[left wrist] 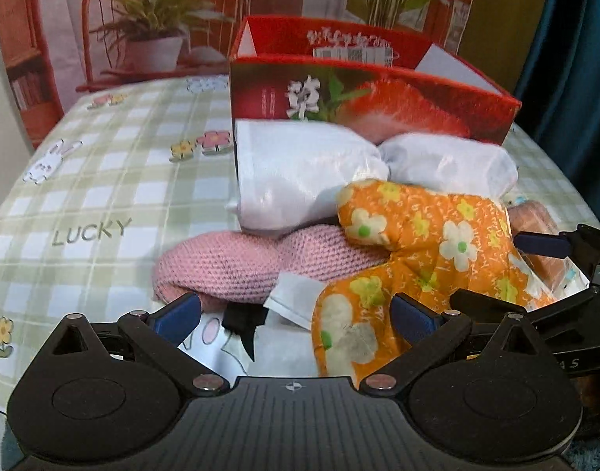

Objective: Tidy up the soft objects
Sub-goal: 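Move both grippers over the orange floral cloth on the pile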

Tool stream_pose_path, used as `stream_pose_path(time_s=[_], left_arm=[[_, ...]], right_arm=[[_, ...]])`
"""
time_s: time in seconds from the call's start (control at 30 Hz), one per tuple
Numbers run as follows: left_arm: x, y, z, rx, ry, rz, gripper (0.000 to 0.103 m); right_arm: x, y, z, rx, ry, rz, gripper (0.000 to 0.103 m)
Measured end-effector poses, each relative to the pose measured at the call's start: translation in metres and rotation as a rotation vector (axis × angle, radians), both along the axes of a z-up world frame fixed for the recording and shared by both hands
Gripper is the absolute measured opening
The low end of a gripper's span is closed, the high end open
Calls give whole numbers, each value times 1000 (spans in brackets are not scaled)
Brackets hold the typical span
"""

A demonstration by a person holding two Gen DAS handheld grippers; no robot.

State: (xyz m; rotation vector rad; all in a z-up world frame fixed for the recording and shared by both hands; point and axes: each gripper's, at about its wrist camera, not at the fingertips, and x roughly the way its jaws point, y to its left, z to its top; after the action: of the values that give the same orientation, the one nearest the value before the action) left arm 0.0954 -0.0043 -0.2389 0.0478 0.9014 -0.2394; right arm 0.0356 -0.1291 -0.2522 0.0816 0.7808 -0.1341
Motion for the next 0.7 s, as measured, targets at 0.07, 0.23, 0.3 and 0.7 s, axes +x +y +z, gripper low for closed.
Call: stream_pose_path(time_s=[0.07, 0.23, 0.3, 0.7], left_arm=[[3, 0, -5, 1, 12, -1, 103], [9, 5, -18, -22, 42, 7, 103], [11, 7, -24, -37, 54, 12, 103], [16, 12, -37, -102, 93, 34, 103]], right_arm=[[2, 1, -6, -2, 12, 1, 103], [5, 1, -18, 0, 22, 3, 103], [7, -2, -21, 5, 29, 3, 103], [11, -6, -26, 21, 38, -8, 103]])
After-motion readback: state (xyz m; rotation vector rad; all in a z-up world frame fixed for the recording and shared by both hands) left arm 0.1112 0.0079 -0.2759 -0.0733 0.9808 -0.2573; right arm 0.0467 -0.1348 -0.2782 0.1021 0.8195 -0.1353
